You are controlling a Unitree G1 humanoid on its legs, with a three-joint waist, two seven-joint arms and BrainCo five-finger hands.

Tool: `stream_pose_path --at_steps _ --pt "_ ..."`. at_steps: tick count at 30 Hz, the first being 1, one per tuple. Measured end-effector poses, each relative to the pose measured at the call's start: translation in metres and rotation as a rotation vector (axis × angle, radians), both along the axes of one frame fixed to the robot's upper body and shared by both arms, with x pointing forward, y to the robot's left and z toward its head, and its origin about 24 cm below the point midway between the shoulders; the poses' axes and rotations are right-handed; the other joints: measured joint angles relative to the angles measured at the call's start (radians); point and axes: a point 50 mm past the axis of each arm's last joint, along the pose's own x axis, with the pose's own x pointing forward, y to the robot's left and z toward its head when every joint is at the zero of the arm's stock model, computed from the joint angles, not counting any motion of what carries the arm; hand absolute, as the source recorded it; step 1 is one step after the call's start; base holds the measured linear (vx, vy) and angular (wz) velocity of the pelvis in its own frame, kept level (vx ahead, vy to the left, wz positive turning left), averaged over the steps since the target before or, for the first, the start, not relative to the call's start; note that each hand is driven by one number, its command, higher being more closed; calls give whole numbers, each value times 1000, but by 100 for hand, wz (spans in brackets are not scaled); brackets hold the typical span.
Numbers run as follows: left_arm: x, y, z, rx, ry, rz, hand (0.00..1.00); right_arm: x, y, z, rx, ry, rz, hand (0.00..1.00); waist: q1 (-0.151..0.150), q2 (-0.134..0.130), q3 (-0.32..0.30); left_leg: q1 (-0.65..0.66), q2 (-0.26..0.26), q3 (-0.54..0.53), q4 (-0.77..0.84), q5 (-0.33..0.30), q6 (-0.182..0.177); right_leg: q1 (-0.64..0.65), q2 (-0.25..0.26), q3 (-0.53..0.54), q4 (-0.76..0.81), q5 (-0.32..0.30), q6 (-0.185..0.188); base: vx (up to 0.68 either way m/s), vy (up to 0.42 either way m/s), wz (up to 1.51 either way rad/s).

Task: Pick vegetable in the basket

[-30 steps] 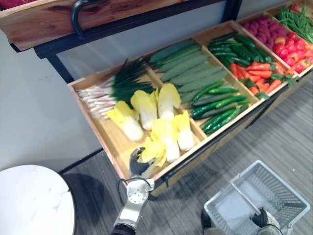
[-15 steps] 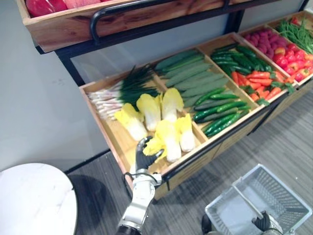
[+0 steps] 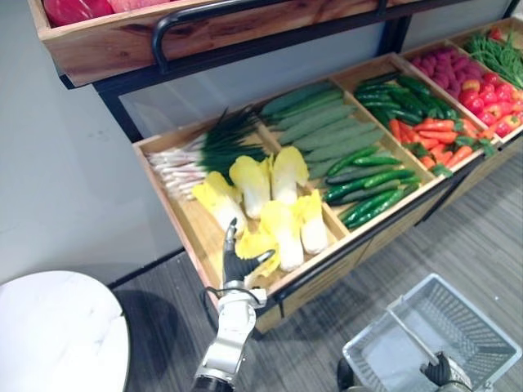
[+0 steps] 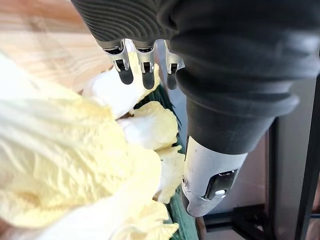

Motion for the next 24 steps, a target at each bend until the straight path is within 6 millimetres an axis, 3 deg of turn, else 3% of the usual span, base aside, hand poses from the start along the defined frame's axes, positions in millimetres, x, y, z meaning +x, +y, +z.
stream_pose_path --at_steps 6,10,24 --pt "-14 24 -25 146 146 121 0 0 0 0 1 -1 3 100 1 0 0 3 0 2 1 0 0 2 0 3 -1 0 0 0 0 0" --pt "-20 25 -29 216 163 110 0 -1 0 0 3 -2 4 100 1 0 0 4 0 3 1 0 0 2 0 4 -2 1 0 0 0 0" --pt "-35 27 -58 214 318 56 0 -2 1 1 24 3 19 100 1 19 -13 10 0 6 1 -1 -1 13 3 8 -15 3 1 0 0 0"
